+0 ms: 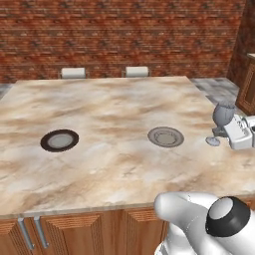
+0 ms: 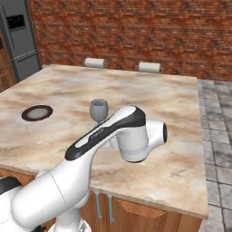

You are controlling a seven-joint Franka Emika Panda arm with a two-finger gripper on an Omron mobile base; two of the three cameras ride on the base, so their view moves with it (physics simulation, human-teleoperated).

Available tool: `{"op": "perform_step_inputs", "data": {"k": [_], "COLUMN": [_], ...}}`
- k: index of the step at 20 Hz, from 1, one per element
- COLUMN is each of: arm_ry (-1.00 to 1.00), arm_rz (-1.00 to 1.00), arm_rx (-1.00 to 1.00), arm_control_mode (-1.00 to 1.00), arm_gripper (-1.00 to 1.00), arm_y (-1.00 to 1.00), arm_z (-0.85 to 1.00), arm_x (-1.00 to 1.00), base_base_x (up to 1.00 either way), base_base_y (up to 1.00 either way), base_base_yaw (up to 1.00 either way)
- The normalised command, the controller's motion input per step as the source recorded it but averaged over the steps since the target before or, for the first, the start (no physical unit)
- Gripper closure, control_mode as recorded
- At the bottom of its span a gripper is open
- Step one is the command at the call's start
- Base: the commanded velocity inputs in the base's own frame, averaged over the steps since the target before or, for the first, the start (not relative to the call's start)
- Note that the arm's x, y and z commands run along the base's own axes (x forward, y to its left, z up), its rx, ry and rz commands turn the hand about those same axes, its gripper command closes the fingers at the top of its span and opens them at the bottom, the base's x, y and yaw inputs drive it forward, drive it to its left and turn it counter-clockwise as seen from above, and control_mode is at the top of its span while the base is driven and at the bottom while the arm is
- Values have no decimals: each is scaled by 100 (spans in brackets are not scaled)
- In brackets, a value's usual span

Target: Retrieve the wine glasses from the counter and place one next to each plate.

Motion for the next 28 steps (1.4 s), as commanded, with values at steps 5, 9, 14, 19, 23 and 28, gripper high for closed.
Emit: {"op": "perform_step_inputs", "data": {"k": [5,9,14,19,23,28], "arm_ry": [0,-1,-1,0,0,-1], "arm_rz": [0,0,0,0,0,0], "arm_rx": [0,0,0,-1,-2,-2], "arm_control_mode": [-100,-100,-100,-100,-100,-100], "arm_gripper": [100,100,100,100,100,100], "arm_y": [-39,-20,-23,-27,-12,-8], "arm_z": [-32,-33,-34,-35,-31,-22], "arm_x": [58,63,56,42,53,56], "base_base_x": [0,0,0,0,0,0], "base_base_y": [0,0,0,0,0,0], "base_base_yaw": [0,0,0,0,0,0]}}
